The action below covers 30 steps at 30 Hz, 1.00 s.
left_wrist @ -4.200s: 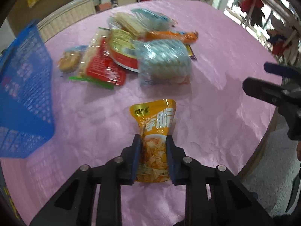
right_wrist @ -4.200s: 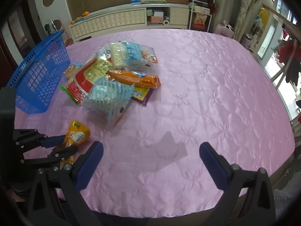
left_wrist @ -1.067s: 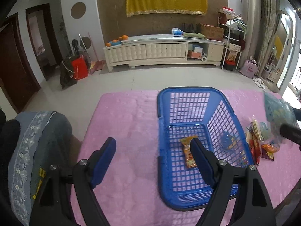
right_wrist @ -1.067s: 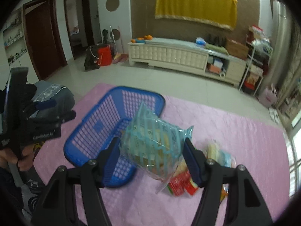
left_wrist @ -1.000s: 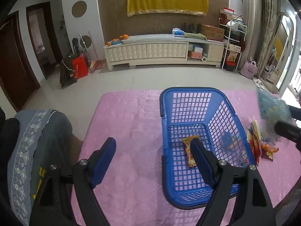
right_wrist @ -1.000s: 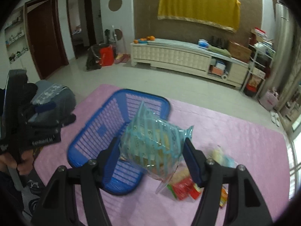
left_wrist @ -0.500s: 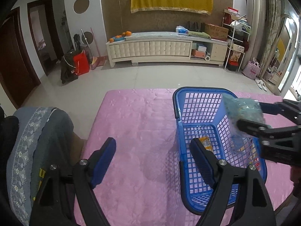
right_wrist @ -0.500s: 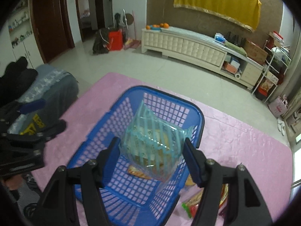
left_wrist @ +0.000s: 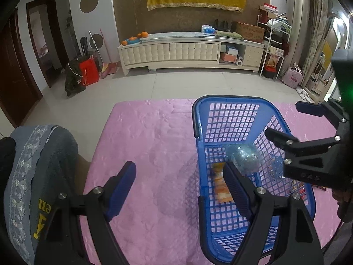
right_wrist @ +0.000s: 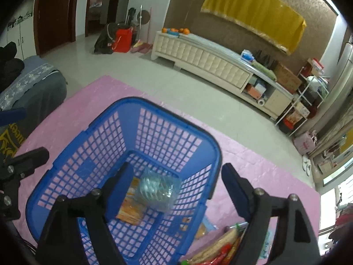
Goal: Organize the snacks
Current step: 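Lift the light-blue cracker bag with the right gripper and drop it into the basket, then move the left gripper to the red-and-yellow sausage pack and close on it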
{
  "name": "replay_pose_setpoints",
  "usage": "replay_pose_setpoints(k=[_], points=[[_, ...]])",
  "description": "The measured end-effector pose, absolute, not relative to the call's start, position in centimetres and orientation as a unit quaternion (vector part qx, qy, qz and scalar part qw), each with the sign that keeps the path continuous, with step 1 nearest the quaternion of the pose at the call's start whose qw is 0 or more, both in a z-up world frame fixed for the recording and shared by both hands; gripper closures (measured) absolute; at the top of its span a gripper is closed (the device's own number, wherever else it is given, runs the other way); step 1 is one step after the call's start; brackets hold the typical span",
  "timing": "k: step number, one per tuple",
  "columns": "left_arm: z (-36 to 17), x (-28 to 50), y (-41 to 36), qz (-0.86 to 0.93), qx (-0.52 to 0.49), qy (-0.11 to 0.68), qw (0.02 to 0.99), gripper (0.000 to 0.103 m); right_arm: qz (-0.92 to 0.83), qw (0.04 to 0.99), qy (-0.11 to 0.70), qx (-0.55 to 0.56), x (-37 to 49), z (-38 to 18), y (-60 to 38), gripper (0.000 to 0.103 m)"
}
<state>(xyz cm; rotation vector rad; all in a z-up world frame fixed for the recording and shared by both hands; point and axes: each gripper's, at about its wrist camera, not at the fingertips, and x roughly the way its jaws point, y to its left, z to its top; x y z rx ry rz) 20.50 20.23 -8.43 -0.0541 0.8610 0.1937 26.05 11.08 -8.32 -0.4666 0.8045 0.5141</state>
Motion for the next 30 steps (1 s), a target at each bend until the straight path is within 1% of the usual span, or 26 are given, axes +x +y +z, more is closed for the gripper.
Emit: replay_pose_setpoints(k=[5, 15, 20, 30], points=[[-7.3, 19.6, 19.5, 0.092, -0.025, 0.412, 0.906, 0.024, 0.253, 0.86, 0.401, -0.189, 25.9, -7.1, 9.2, 0.016], [-3.0, 16.9, 15.9, 0.072, -0.024, 0.391, 0.917, 0.023, 0.257, 0.865, 0.409, -0.136, 23.5, -2.5, 4.5, 0.016], [-1.2, 15.4, 13.5, 0.069, 0.002, 0.383, 0.921, 0.023, 0.254, 0.868, 0.414, -0.103, 22.5, -0.7, 2.0, 0.016], [1.4, 14.0, 8.3, 0.039, 0.034, 0.367, 0.929, 0.023, 0.245, 0.874, 0.409, -0.094, 19.9, 1.6, -2.6, 0.016]])
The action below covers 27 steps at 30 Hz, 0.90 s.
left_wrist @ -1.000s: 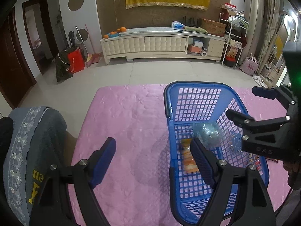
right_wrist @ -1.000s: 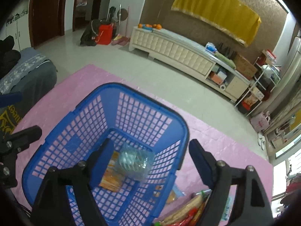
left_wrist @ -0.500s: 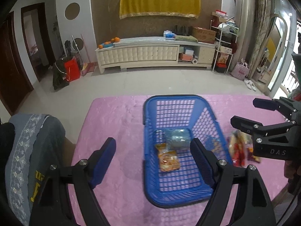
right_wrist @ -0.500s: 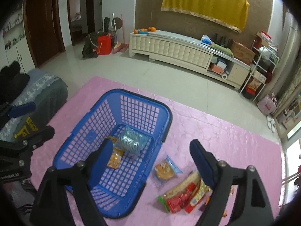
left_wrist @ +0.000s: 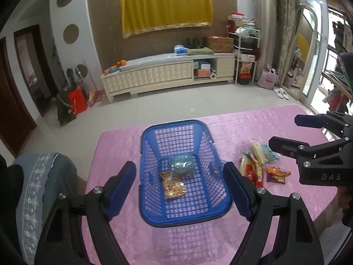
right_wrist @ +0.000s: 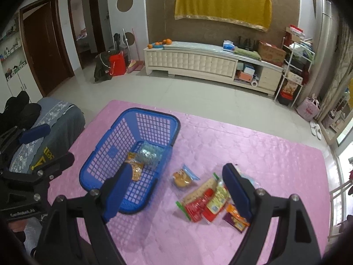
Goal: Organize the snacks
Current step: 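Move the left gripper to the red-and-yellow sausage pack and close on it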
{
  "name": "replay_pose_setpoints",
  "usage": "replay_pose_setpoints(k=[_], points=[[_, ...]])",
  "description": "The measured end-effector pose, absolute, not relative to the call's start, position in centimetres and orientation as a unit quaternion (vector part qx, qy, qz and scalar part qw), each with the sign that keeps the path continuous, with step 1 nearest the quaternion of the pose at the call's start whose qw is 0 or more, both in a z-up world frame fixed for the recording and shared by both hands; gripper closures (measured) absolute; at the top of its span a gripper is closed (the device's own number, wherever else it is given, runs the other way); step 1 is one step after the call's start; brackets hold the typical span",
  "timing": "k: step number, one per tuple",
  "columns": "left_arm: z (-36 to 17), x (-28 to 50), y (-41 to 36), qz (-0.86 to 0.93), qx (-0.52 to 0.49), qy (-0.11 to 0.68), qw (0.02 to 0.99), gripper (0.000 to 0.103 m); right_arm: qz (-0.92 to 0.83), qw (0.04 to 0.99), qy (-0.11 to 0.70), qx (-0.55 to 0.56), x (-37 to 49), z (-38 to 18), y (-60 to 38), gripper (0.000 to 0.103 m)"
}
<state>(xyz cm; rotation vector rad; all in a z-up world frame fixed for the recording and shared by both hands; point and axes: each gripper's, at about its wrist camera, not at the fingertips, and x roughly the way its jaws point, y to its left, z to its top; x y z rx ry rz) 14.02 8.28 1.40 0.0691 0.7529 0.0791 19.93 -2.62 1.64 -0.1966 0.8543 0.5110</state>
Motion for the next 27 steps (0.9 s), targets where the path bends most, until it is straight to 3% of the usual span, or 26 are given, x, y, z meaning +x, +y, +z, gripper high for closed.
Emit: replay_pose_setpoints(k=[13, 27], points=[[0.5, 16.2, 0.2, -0.013, 0.075, 0.372, 0.925, 0.02, 0.202, 0.876, 0.434, -0.064, 20.3, -0.1, -10.9, 0.016], [-6.4, 20.9, -6.8, -0.048, 0.125, 0.43, 0.893, 0.02, 0.157, 0.861, 0.483, -0.032, 22.6, -6.3, -17.9, 0.016]])
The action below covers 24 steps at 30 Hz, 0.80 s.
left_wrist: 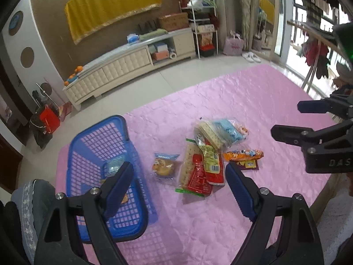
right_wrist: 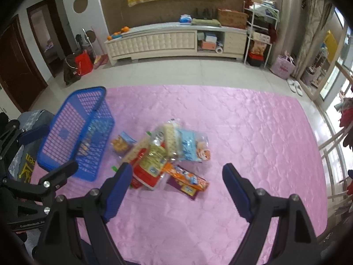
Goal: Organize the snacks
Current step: 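Move the left gripper to the red-and-yellow sausage pack and close on it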
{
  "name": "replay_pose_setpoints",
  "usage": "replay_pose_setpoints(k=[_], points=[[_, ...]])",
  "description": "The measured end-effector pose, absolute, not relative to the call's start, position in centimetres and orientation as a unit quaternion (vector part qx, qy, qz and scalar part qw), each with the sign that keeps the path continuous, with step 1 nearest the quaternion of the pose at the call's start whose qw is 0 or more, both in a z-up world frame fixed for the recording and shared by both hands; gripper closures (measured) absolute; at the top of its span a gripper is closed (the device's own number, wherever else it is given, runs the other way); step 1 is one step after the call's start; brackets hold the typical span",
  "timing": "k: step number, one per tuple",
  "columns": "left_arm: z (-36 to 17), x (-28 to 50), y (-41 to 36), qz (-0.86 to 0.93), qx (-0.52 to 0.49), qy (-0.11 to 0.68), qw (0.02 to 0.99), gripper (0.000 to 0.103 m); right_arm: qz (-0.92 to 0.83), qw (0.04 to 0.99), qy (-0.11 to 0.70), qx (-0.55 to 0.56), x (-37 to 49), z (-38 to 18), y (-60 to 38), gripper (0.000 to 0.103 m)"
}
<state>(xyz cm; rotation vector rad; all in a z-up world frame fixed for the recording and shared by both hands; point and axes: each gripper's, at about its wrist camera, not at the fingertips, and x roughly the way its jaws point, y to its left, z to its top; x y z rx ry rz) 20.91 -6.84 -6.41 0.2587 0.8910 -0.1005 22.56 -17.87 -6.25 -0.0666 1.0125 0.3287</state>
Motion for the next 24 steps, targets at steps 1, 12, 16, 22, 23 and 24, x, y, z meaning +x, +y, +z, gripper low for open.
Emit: replay_pose_setpoints(k=[1, 12, 16, 22, 23, 24], points=[[-6.9, 21.4, -7.1, -0.046, 0.127, 0.434, 0.891, 0.02, 0.155, 0.86, 0.486, -0.031, 22.7, -6.7, -18.2, 0.016], [-13.4, 25.4, -10.4, -0.047, 0.156, 0.485, 0.859, 0.02, 0.142, 0.846, 0.514, -0.008, 24.4, -11.8, -21.5, 0.016], [-15.6, 26.9, -10.9, -0.039, 0.173, 0.498, 0.849, 0.02, 0.142, 0.839, 0.525, -0.002, 24.9, -13.5, -22.1, 0.016], [-17.9, 28.5, -11.5, -0.048, 0.164, 0.509, 0.844, 0.021, 0.146, 0.835, 0.531, -0.008, 26.3, -15.1, -22.3, 0.016], [-18.1, 28.7, -11.6, -0.052, 0.164, 0.508, 0.844, 0.025, 0.148, 0.835, 0.53, -0.009, 26.5, -15.2, -22.2, 0.016], [-18.3, 28.9, -11.7, -0.055, 0.163, 0.509, 0.844, 0.027, 0.149, 0.835, 0.529, -0.01, 26.7, -15.5, -22.0, 0.016]])
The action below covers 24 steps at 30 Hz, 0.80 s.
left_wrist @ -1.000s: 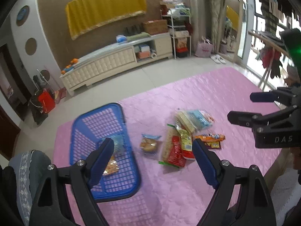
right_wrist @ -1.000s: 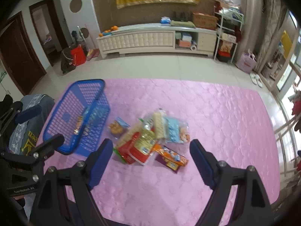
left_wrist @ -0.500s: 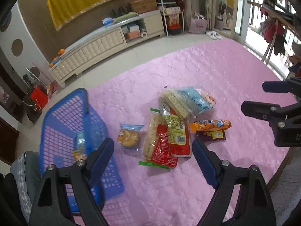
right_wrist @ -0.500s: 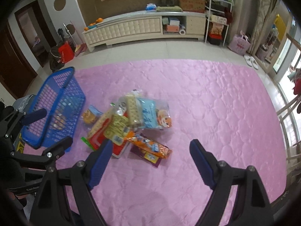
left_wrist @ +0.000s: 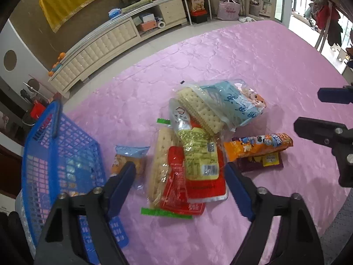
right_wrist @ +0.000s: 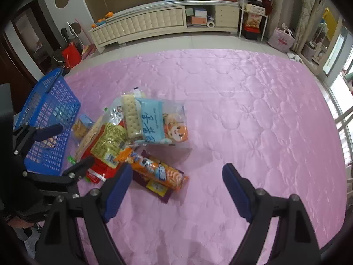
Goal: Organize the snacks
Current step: 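Move the left gripper to the red-and-yellow sausage pack and close on it, then lift the red sausage pack with the left gripper while the right gripper grasps the blue cartoon cracker bag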
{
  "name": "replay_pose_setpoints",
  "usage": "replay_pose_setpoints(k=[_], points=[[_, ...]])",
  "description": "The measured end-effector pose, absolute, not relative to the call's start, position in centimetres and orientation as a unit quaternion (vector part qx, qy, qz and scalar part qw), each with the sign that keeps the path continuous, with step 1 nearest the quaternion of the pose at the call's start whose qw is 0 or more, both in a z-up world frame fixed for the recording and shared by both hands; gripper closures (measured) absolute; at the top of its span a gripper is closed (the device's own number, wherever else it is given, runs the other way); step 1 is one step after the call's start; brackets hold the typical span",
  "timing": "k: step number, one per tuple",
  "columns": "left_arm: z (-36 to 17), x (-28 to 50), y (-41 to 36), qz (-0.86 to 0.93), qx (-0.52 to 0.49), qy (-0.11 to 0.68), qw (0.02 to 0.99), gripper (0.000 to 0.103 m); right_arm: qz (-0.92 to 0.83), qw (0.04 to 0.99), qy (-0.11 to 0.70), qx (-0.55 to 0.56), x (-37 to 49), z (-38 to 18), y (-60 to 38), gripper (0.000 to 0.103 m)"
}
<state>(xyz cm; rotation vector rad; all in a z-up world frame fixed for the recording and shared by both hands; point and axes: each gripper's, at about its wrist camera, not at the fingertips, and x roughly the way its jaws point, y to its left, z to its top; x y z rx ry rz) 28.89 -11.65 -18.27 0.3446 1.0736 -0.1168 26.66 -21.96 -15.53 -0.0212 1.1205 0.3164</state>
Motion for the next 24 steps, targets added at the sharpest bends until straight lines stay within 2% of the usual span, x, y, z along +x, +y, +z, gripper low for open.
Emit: replay_pose_setpoints(k=[3, 5, 7, 9, 10, 13, 17, 24], points=[[-18.8, 29.5, -11.7, -0.057, 0.159, 0.505, 0.846, 0.029, 0.152, 0.834, 0.53, -0.011, 27.1, -16.0, -21.8, 0.016], [-19.2, 30.0, -11.6, -0.064, 0.152, 0.51, 0.844, 0.044, 0.15, 0.833, 0.532, -0.006, 27.3, -16.5, -21.8, 0.016], [-19.7, 30.4, -11.5, -0.072, 0.137, 0.523, 0.838, 0.051, 0.151, 0.83, 0.537, -0.002, 27.3, -16.9, -21.9, 0.016], [-20.2, 30.7, -11.3, -0.078, 0.128, 0.534, 0.832, 0.065, 0.154, 0.828, 0.539, -0.002, 27.2, -17.2, -21.8, 0.016], [-20.5, 30.7, -11.4, -0.077, 0.129, 0.536, 0.83, 0.077, 0.155, 0.827, 0.54, -0.002, 27.2, -17.3, -21.8, 0.016], [-21.2, 30.6, -11.3, -0.079, 0.128, 0.541, 0.827, 0.094, 0.156, 0.824, 0.545, 0.01, 27.4, -17.6, -21.9, 0.016], [-21.3, 30.5, -10.9, -0.073, 0.12, 0.537, 0.832, 0.101, 0.177, 0.817, 0.547, 0.05, 28.2, -17.9, -22.5, 0.016], [-20.5, 30.6, -9.9, -0.063, 0.105, 0.528, 0.841, 0.102, 0.178, 0.807, 0.561, 0.047, 30.3, -18.6, -21.9, 0.016]])
